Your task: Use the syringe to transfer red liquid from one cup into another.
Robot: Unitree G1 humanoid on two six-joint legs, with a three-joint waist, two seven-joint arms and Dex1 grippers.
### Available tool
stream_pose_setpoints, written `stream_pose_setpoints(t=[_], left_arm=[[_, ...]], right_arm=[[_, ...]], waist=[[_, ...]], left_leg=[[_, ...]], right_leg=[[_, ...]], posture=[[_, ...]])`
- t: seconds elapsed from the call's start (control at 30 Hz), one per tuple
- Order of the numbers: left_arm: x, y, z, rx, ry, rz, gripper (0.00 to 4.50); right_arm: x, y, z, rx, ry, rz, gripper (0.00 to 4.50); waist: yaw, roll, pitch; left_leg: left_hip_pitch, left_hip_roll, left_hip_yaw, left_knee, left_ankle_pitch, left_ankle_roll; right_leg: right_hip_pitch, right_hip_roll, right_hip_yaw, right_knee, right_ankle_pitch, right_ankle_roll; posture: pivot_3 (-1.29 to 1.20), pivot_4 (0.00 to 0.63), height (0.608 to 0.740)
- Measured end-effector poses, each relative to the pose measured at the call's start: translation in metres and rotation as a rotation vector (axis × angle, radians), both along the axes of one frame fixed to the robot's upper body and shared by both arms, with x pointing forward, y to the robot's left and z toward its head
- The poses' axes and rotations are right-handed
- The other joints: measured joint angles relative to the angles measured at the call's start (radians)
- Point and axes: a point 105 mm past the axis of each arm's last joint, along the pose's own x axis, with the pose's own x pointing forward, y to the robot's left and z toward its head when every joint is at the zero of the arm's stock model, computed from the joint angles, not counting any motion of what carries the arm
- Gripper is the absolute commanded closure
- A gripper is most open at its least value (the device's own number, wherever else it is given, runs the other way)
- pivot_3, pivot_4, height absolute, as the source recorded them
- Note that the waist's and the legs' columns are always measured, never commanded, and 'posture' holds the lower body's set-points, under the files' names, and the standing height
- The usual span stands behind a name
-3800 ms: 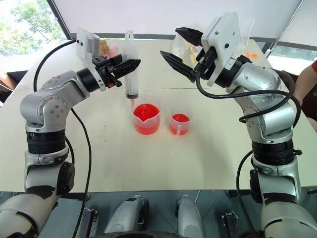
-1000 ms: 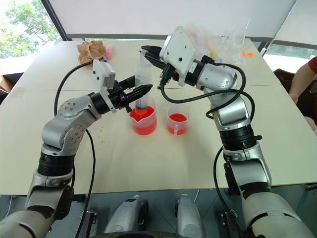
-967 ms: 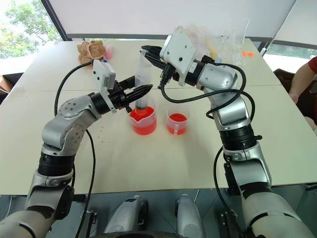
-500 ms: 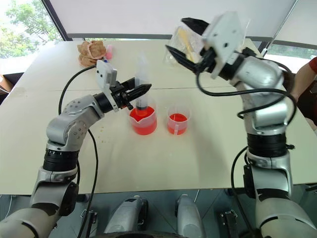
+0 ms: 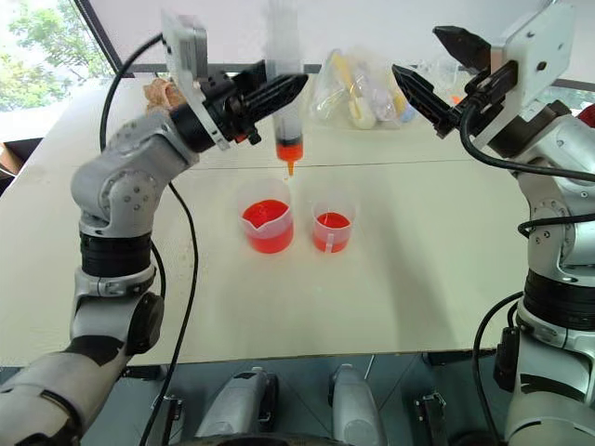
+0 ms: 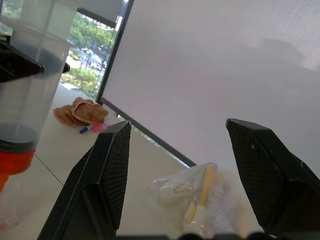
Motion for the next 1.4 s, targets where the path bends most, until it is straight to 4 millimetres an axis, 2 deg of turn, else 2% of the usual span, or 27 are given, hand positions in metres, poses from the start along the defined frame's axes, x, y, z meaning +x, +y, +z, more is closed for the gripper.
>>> stream_pose_setpoints(t=[0.27, 0.47, 0.53, 0.73, 0.97, 1.17, 1.27, 1.3, 1.33, 1.4], left_arm=[[-0.003, -0.038, -0.017, -0.035, 0.072, -0.119, 3.09], [0.005, -0.067, -0.059, 0.060, 0.120, -0.111, 3.09], [0.005, -0.073, -0.067, 0.088, 0.116, -0.116, 3.09], [0.006, -0.073, -0.067, 0.089, 0.092, -0.114, 3.09], [0.005, -0.072, -0.075, 0.099, 0.102, -0.127, 3.09], [0.000, -0.072, -0.082, 0.120, 0.101, -0.141, 3.09], [-0.002, -0.072, -0.085, 0.131, 0.095, -0.144, 3.09], [-0.002, -0.072, -0.086, 0.131, 0.096, -0.143, 3.09], [-0.002, -0.072, -0.086, 0.131, 0.097, -0.142, 3.09], [-0.002, -0.072, -0.085, 0.128, 0.095, -0.138, 3.09]], right_arm=[[-0.003, -0.010, 0.009, -0.028, -0.058, -0.072, 1.36], [-0.006, -0.008, 0.011, -0.046, -0.065, -0.077, 1.36], [-0.010, -0.003, 0.012, -0.052, -0.062, -0.055, 1.36], [-0.017, 0.011, 0.011, -0.080, -0.057, -0.005, 1.36], [-0.008, 0.029, -0.014, -0.157, 0.011, 0.051, 1.36], [0.008, 0.024, -0.018, -0.185, -0.024, 0.010, 1.36], [0.012, 0.028, -0.016, -0.199, -0.051, 0.031, 1.36], [0.013, 0.029, -0.017, -0.203, -0.050, 0.038, 1.88], [0.013, 0.031, -0.019, -0.207, -0.048, 0.050, 2.14], [0.013, 0.035, -0.022, -0.216, -0.044, 0.078, 3.08]], waist=[[0.007, 0.000, 0.000], [0.004, 0.000, 0.000], [0.003, 0.000, 0.000], [0.005, 0.000, 0.000], [0.005, 0.000, 0.000], [0.005, 0.000, 0.000], [0.004, 0.000, 0.000], [0.004, 0.000, 0.000], [0.004, 0.000, 0.000], [0.004, 0.000, 0.000]], left_leg=[[0.000, 0.000, 0.000, 0.001, 0.000, 0.000], [0.000, -0.001, 0.000, 0.001, 0.000, 0.000], [0.000, 0.000, 0.000, 0.001, 0.000, 0.000], [0.000, 0.000, 0.000, 0.001, 0.000, 0.001], [0.000, 0.000, 0.000, 0.001, 0.000, 0.001], [0.000, 0.000, 0.000, 0.001, 0.000, 0.001], [0.000, 0.000, 0.000, 0.001, 0.000, 0.001], [0.000, 0.000, 0.000, 0.001, 0.000, 0.000], [0.000, 0.000, 0.000, 0.001, 0.000, 0.000], [0.000, 0.000, 0.000, 0.001, 0.000, 0.000]], right_leg=[[0.001, 0.000, 0.000, -0.001, 0.000, 0.000], [0.001, 0.000, 0.000, -0.001, 0.000, 0.000], [0.001, 0.001, 0.000, -0.001, 0.000, 0.000], [0.001, 0.000, 0.000, -0.001, 0.000, 0.000], [0.001, 0.000, 0.000, -0.001, 0.000, 0.000], [0.001, 0.000, 0.000, -0.001, 0.000, 0.000], [0.001, 0.000, 0.000, -0.001, 0.000, 0.000], [0.001, 0.000, 0.000, -0.001, 0.000, 0.000], [0.001, 0.000, 0.000, -0.001, 0.000, 0.000], [0.001, 0.000, 0.000, -0.001, 0.000, 0.000]], posture=[[0.00, 0.150, 0.740], [0.00, 0.150, 0.740], [0.00, 0.150, 0.740], [0.00, 0.150, 0.740], [0.00, 0.150, 0.740], [0.00, 0.150, 0.740], [0.00, 0.150, 0.740], [0.00, 0.150, 0.740], [0.00, 0.150, 0.740], [0.00, 0.150, 0.740]])
